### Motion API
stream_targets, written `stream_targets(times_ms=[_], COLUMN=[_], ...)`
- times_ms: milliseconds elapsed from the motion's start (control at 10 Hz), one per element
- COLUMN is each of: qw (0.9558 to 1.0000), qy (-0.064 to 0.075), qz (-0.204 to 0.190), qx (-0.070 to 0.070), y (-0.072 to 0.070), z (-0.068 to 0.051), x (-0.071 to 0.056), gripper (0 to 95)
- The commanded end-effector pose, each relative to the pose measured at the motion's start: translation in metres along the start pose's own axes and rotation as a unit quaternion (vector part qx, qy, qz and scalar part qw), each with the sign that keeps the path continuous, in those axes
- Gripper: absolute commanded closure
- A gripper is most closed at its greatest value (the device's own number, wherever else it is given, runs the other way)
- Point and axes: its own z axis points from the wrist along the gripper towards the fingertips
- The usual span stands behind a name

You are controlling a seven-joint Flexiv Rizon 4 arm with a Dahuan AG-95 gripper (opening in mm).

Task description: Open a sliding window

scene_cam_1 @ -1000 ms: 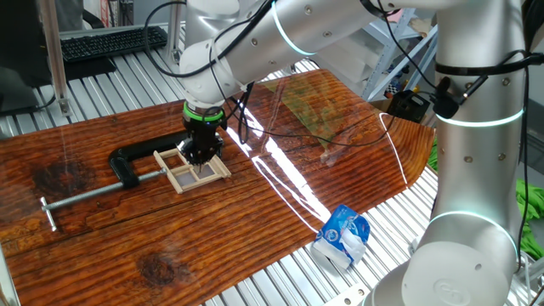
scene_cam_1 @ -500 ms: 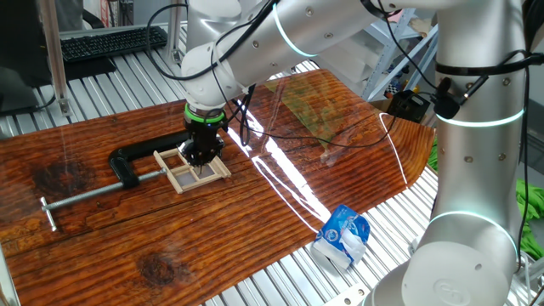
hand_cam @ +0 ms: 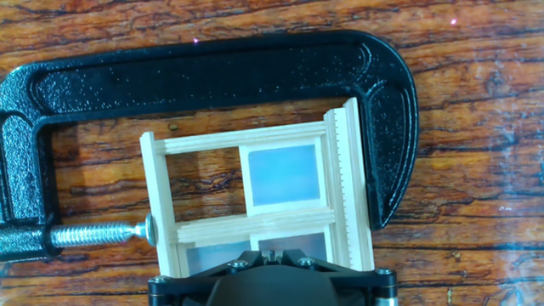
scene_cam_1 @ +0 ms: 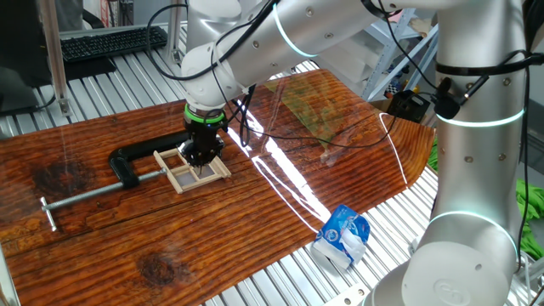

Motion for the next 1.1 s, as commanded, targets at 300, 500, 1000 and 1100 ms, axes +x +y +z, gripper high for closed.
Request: stream_targets(times_ms=[300, 500, 1000, 1100], qw=[1.0, 1.0, 0.9998, 0.9998], qy=[-0.002, -0.002, -0.004, -0.006], qz=[0.007, 0.008, 0.017, 0.02], qx=[-0.001, 0.0, 0.0, -0.001], y=[0.005, 0.007, 0.015, 0.017], z=[0.001, 0.001, 0.002, 0.004], x=[0.004, 0.005, 0.012, 0.013], gripper=[95.0, 95.0, 95.0, 95.0])
